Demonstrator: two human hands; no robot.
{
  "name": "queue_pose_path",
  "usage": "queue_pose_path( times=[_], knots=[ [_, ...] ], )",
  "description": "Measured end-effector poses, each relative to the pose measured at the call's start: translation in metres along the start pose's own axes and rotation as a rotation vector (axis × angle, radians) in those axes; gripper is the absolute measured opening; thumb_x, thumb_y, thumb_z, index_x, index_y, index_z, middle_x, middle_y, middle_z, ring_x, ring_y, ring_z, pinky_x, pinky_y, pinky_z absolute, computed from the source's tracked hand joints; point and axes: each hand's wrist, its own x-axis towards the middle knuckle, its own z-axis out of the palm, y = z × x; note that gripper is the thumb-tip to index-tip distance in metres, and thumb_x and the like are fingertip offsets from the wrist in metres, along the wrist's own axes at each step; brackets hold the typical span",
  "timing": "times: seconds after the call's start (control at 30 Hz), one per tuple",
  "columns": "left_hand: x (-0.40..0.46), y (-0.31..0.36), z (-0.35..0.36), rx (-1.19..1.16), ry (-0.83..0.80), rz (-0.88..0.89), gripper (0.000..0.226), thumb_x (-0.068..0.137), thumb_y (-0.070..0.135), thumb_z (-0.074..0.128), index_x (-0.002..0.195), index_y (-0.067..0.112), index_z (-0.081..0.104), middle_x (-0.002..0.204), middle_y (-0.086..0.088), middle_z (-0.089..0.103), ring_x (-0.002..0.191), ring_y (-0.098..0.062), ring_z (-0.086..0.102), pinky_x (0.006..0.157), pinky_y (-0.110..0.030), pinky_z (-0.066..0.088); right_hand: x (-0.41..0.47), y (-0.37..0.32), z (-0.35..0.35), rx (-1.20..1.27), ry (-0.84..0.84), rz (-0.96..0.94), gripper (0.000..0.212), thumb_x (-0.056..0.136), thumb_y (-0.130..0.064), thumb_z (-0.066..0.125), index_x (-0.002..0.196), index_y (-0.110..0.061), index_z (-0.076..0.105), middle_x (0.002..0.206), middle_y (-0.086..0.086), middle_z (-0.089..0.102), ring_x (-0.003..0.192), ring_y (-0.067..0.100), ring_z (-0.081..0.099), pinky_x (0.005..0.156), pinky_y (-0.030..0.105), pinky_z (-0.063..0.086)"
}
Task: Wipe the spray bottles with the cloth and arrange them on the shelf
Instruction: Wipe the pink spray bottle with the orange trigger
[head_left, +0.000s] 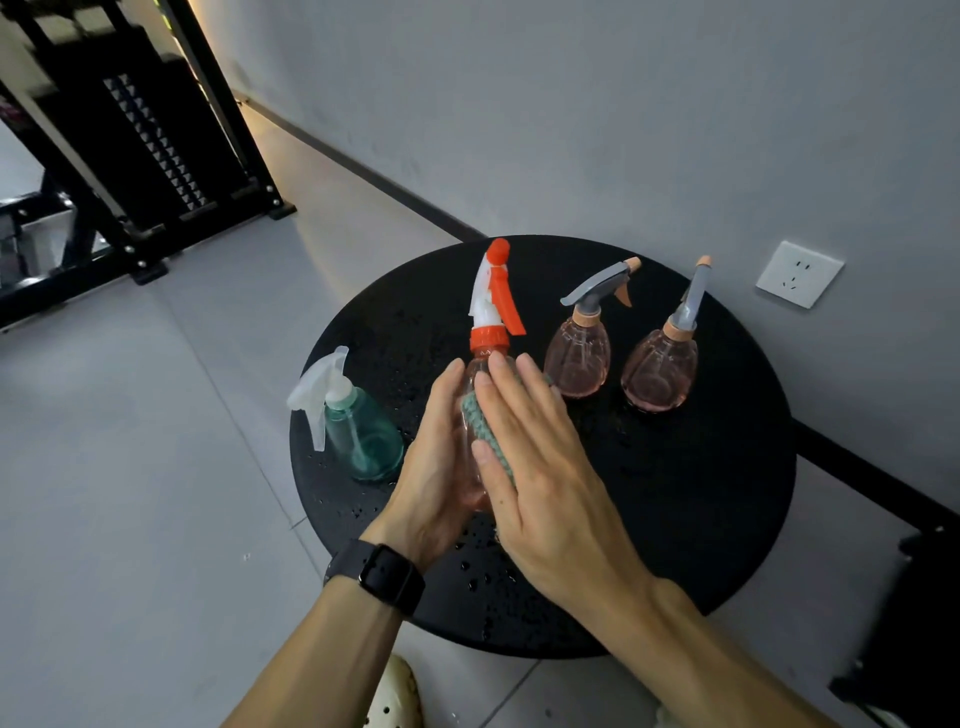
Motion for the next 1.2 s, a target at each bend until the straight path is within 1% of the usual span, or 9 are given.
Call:
queue_pose_path(
  times=[0.2, 0.37, 0.53, 0.6, 0.7, 0.8, 1.0, 1.1, 1.2],
  knots=[
    [0.000, -0.001, 0.005, 0.088, 0.009, -0.017, 0.061, 0.095, 0.066, 0.036, 0.127, 0.024, 0.065, 0.131, -0.008, 0.064, 0.124, -0.025, 0.059, 0.110, -0.048, 0.039, 0.014, 0.004, -0.007, -0.010, -0.015, 0.060, 0.051, 0.104, -0.030, 0.028, 0.151, -0.010, 0.026, 0.161, 0.000, 0.018, 0.149, 0.009, 0.005, 0.121, 0.038, 0.016],
    [-0.005, -0.004, 0.010, 0.061, 0.031, -0.010, 0.044, 0.099, 0.053, 0.042, 0.110, 0.026, 0.074, 0.098, -0.002, 0.075, 0.088, -0.018, 0.071, 0.071, -0.034, 0.054, 0.024, 0.010, -0.018, 0.096, -0.087, 0.143, 0.053, 0.103, -0.037, 0.026, 0.151, -0.014, 0.028, 0.158, -0.011, 0.018, 0.146, -0.003, 0.002, 0.118, 0.015, 0.004],
    [-0.003, -0.007, 0.007, -0.068, 0.050, 0.017, 0.042, 0.099, 0.046, 0.044, 0.107, 0.015, 0.073, 0.091, -0.006, 0.073, 0.079, -0.021, 0.070, 0.063, -0.033, 0.055, 0.020, 0.010, -0.021, 0.163, -0.108, 0.143, 0.049, 0.105, -0.030, 0.032, 0.152, -0.017, 0.027, 0.160, -0.011, 0.018, 0.146, -0.003, 0.003, 0.119, 0.017, 0.008],
    [-0.003, -0.004, 0.006, -0.102, 0.079, 0.027, 0.045, 0.099, 0.046, 0.045, 0.109, 0.013, 0.072, 0.096, -0.009, 0.072, 0.086, -0.023, 0.070, 0.072, -0.036, 0.057, 0.015, 0.006, -0.015, 0.158, -0.090, 0.102, 0.049, 0.105, -0.030, 0.031, 0.152, -0.015, 0.027, 0.160, -0.009, 0.018, 0.148, 0.001, 0.004, 0.121, 0.025, 0.013],
    [-0.003, 0.000, 0.006, -0.153, 0.096, 0.024, 0.061, 0.095, 0.056, 0.047, 0.129, 0.008, 0.062, 0.133, -0.019, 0.060, 0.125, -0.032, 0.057, 0.110, -0.045, 0.041, 0.007, 0.003, -0.007, 0.142, -0.063, 0.058, 0.049, 0.104, -0.028, 0.031, 0.150, -0.012, 0.028, 0.161, -0.003, 0.020, 0.149, 0.007, 0.005, 0.120, 0.040, 0.021],
    [0.000, 0.000, 0.003, -0.180, 0.078, 0.037, 0.067, 0.092, 0.059, 0.051, 0.134, 0.006, 0.058, 0.141, -0.022, 0.053, 0.132, -0.034, 0.050, 0.117, -0.046, 0.031, 0.005, 0.002, -0.004, 0.147, -0.028, 0.019, 0.048, 0.104, -0.026, 0.034, 0.149, -0.009, 0.032, 0.159, 0.001, 0.024, 0.149, 0.012, 0.009, 0.118, 0.045, 0.026],
    [-0.005, 0.000, 0.005, -0.003, 0.049, -0.034, 0.056, 0.095, 0.059, 0.040, 0.118, 0.019, 0.071, 0.124, -0.011, 0.067, 0.107, -0.027, 0.065, 0.086, -0.041, 0.051, 0.014, 0.008, -0.008, 0.087, -0.044, 0.018, 0.047, 0.104, -0.026, 0.032, 0.149, -0.010, 0.033, 0.159, -0.002, 0.023, 0.149, 0.009, 0.009, 0.121, 0.038, 0.016],
    [-0.009, 0.002, 0.013, 0.048, 0.002, -0.067, 0.057, 0.096, 0.063, 0.033, 0.119, 0.027, 0.070, 0.123, -0.008, 0.069, 0.114, -0.028, 0.065, 0.094, -0.052, 0.049, 0.020, 0.013, -0.015, 0.140, -0.055, 0.084, 0.049, 0.104, -0.030, 0.030, 0.149, -0.013, 0.033, 0.158, -0.009, 0.021, 0.148, 0.002, 0.007, 0.120, 0.022, 0.011],
    [-0.009, -0.001, 0.018, 0.072, -0.018, -0.004, 0.048, 0.097, 0.056, 0.038, 0.112, 0.026, 0.073, 0.103, -0.004, 0.074, 0.091, -0.022, 0.072, 0.067, -0.037, 0.056, 0.023, 0.015, -0.020, 0.185, -0.072, 0.118, 0.047, 0.105, -0.030, 0.032, 0.150, -0.016, 0.032, 0.158, -0.013, 0.020, 0.147, -0.002, 0.006, 0.117, 0.012, 0.007]
  ],
)
